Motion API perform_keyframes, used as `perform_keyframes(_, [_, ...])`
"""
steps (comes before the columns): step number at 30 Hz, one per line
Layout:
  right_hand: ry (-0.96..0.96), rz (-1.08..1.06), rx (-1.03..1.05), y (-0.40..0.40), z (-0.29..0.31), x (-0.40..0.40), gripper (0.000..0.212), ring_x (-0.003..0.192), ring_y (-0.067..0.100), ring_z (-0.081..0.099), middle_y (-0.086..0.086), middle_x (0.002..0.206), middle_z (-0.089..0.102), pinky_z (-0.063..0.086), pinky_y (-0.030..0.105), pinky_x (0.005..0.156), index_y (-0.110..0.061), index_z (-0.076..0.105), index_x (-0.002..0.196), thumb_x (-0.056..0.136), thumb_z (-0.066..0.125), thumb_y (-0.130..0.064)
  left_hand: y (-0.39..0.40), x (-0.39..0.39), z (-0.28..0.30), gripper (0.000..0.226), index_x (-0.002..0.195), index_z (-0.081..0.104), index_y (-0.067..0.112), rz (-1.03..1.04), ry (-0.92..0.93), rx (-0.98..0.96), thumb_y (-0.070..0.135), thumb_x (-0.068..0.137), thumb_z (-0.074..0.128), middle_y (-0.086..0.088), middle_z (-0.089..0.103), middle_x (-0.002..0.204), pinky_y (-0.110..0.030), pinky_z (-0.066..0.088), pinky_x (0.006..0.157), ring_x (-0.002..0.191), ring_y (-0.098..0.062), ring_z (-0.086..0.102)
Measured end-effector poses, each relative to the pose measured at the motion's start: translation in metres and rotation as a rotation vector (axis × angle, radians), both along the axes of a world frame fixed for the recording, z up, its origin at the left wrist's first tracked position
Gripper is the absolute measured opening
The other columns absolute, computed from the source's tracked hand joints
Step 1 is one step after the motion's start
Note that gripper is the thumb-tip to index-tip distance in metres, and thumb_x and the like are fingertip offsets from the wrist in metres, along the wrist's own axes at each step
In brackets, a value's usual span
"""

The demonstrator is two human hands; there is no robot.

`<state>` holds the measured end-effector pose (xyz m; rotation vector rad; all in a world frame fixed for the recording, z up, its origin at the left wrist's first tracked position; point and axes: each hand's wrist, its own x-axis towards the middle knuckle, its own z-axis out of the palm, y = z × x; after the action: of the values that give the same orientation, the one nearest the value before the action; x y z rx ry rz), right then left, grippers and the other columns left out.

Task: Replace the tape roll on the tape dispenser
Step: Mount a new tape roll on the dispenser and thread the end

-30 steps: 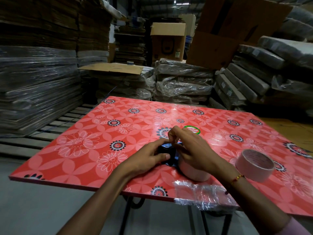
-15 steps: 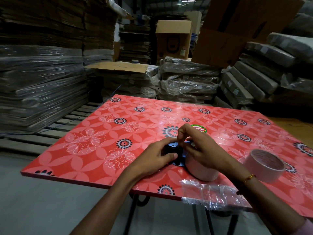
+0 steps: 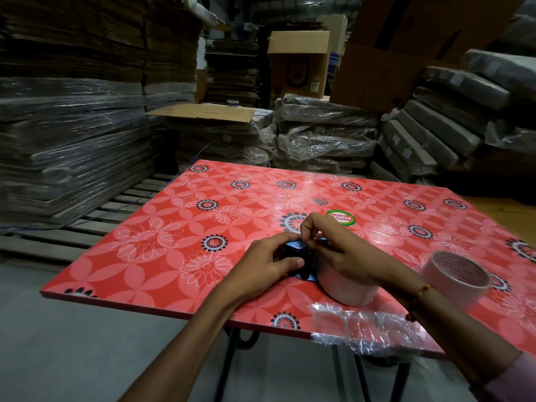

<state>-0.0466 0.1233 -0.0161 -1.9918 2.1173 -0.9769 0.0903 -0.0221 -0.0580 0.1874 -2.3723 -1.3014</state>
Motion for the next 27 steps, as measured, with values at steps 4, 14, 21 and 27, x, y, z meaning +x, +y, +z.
perform_keyframes(4, [-0.013, -0.012, -0.013, 0.002, 0.001, 0.002, 0.024, 0.096, 0.027, 0.050, -0.002, 0.096, 0.055, 0.047, 0.050, 0.084, -0.029, 0.046, 0.096, 0.093, 0.046, -0.004, 0.005, 0.002, 0.001, 0.047, 0.132, 0.059, 0.031, 0.046, 0.040, -0.032, 0.021, 0.088, 0.070, 0.005, 0.072, 0.113, -0.036, 0.052, 0.097, 0.103, -0.006, 0.067])
perform_keyframes(14, [0.032, -0.026, -0.035, -0.011, 0.004, 0.005, 0.024, 0.092, 0.025, 0.050, -0.008, 0.093, 0.055, 0.047, 0.045, 0.080, -0.025, 0.047, 0.095, 0.090, 0.048, -0.001, 0.008, 0.006, 0.000, 0.036, 0.122, 0.063, 0.023, 0.204, 0.188, -0.145, 0.009, 0.089, 0.066, 0.002, 0.069, 0.115, -0.022, 0.055, 0.083, 0.099, -0.012, 0.067])
perform_keyframes(21, [0.109, -0.014, -0.023, -0.010, 0.005, 0.009, 0.026, 0.091, 0.020, 0.046, 0.000, 0.095, 0.055, 0.044, 0.045, 0.079, -0.027, 0.045, 0.097, 0.086, 0.044, -0.004, 0.004, 0.006, 0.000, 0.032, 0.120, 0.063, 0.026, 0.153, 0.143, -0.013, 0.009, 0.093, 0.061, 0.002, 0.072, 0.102, -0.012, 0.052, 0.077, 0.090, 0.001, 0.066])
perform_keyframes(27, [0.105, 0.037, -0.018, -0.012, 0.007, 0.001, 0.020, 0.092, 0.023, 0.048, 0.002, 0.094, 0.054, 0.044, 0.047, 0.079, -0.022, 0.048, 0.098, 0.091, 0.048, -0.004, -0.001, 0.002, -0.001, 0.034, 0.127, 0.061, 0.021, 0.107, 0.092, -0.011, 0.007, 0.095, 0.058, 0.002, 0.070, 0.104, -0.006, 0.045, 0.077, 0.085, 0.009, 0.062])
